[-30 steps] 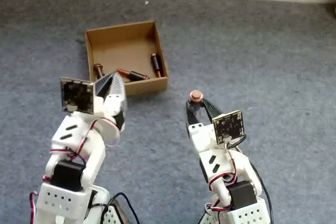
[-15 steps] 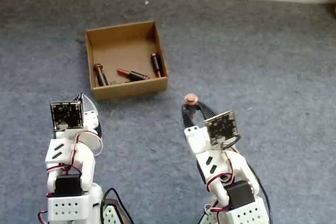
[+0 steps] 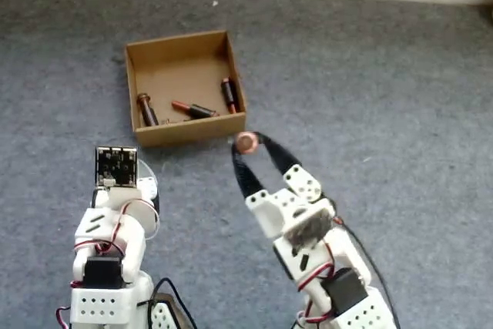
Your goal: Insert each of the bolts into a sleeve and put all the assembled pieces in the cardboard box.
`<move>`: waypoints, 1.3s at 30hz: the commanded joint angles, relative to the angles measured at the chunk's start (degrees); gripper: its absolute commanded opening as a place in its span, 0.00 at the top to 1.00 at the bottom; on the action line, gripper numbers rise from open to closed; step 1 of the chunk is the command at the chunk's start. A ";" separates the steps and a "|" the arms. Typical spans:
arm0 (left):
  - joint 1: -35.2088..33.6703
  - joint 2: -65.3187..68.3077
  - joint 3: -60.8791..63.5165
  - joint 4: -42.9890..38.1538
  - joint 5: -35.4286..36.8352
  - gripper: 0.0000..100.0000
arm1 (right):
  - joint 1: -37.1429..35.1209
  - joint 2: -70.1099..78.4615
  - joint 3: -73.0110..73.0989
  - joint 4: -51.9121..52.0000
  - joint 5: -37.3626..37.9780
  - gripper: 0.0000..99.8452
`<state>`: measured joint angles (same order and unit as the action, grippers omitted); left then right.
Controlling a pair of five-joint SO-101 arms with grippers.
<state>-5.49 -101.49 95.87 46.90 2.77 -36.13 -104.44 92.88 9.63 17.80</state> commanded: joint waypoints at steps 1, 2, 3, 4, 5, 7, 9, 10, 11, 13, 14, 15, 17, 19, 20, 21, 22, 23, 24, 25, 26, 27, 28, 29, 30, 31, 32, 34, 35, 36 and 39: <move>0.84 -0.13 1.36 0.53 -0.70 0.99 | -4.00 5.76 -2.15 -9.71 6.07 0.99; 0.84 -0.13 1.36 0.53 -0.70 0.99 | -4.26 9.10 -2.24 -11.47 6.77 0.99; 0.84 -0.04 1.36 0.53 -0.70 0.99 | -4.26 12.70 -3.21 -14.20 7.03 0.99; 0.84 -0.04 1.36 0.53 -0.70 0.99 | -4.26 16.84 -4.79 -17.01 7.03 0.99; 0.84 -0.04 1.36 0.53 -0.70 0.99 | -4.09 21.41 -6.37 -19.30 7.03 0.99; 0.84 -0.04 1.36 0.53 -0.70 0.99 | -3.91 30.99 -10.51 -23.43 7.03 0.99; 0.84 -0.04 1.36 0.53 -0.70 0.99 | -3.91 40.92 -15.69 -26.59 7.03 0.99; 0.84 -0.04 1.36 0.53 -0.70 0.99 | -3.91 46.02 -18.42 -27.91 7.03 0.99; 0.84 -0.04 1.36 0.53 -0.70 0.99 | -3.91 51.03 -21.32 -29.14 7.03 0.99; 0.84 -0.04 1.36 0.53 -0.70 0.99 | -3.65 60.97 -27.38 -30.90 7.03 0.99; 0.84 -0.04 1.36 0.53 -0.70 0.99 | -3.03 65.27 -30.46 -31.34 6.95 0.99; 0.84 -0.04 1.36 0.53 -0.70 0.99 | -2.59 69.93 -33.54 -31.60 6.86 0.99; 0.84 -0.04 1.36 0.53 -0.70 0.99 | -1.80 78.46 -39.96 -31.52 6.86 0.99; 0.84 -0.04 1.36 0.53 -0.70 0.99 | -0.66 86.02 -45.23 -31.52 6.86 0.99; 0.84 -0.04 1.36 0.53 -0.70 0.99 | -0.40 89.63 -47.69 -31.52 6.86 0.99; 0.84 -0.04 1.36 0.53 -0.70 0.99 | 0.13 92.88 -49.89 -31.52 6.86 0.99; 0.84 -0.04 1.36 0.53 -0.70 0.99 | 0.57 95.78 -51.91 -31.43 6.86 0.99; 0.84 -0.04 1.36 0.53 -0.70 0.99 | 0.92 98.51 -53.76 -31.34 6.86 0.99; 0.84 -0.04 1.36 0.53 -0.70 0.99 | 1.36 100.88 -55.25 -31.25 6.86 0.99; 0.84 -0.04 1.36 0.53 -0.70 0.99 | 1.71 102.90 -56.57 -31.16 6.86 0.97; 0.84 0.04 1.36 0.53 -0.70 0.99 | 1.98 104.57 -57.63 -31.16 6.77 0.94; 0.84 0.04 1.36 0.53 -0.70 0.99 | 2.07 106.15 -58.42 -31.08 6.77 0.92; 0.84 0.04 1.36 0.53 -0.70 0.99 | 2.07 107.47 -58.95 -31.08 6.77 0.90; 0.84 0.04 1.36 0.53 -0.70 0.99 | 2.07 108.35 -59.21 -31.08 6.77 0.89; 0.84 0.04 1.36 0.53 -0.70 0.99 | 2.07 108.88 -59.21 -31.08 6.77 0.89; 0.84 0.04 1.36 0.53 -0.70 0.99 | 1.98 108.97 -59.12 -31.08 6.77 0.89; 0.84 0.04 1.36 0.53 -0.70 0.99 | 1.98 108.88 -59.12 -31.08 6.77 0.89; 0.84 0.04 1.36 0.53 -0.70 0.99 | 1.98 108.44 -59.12 -31.08 6.77 0.89; 0.84 0.04 1.36 0.53 -0.70 0.99 | 1.98 107.74 -59.12 -31.08 6.77 0.89; 0.84 0.04 1.36 0.53 -0.70 0.99 | 1.89 106.59 -59.12 -31.08 6.77 0.89; 0.84 0.04 1.36 0.53 -0.70 0.99 | 1.63 101.76 -56.48 -29.41 6.77 0.91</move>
<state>-5.49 -101.49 95.96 47.16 2.77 -34.99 4.75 37.41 -20.00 24.48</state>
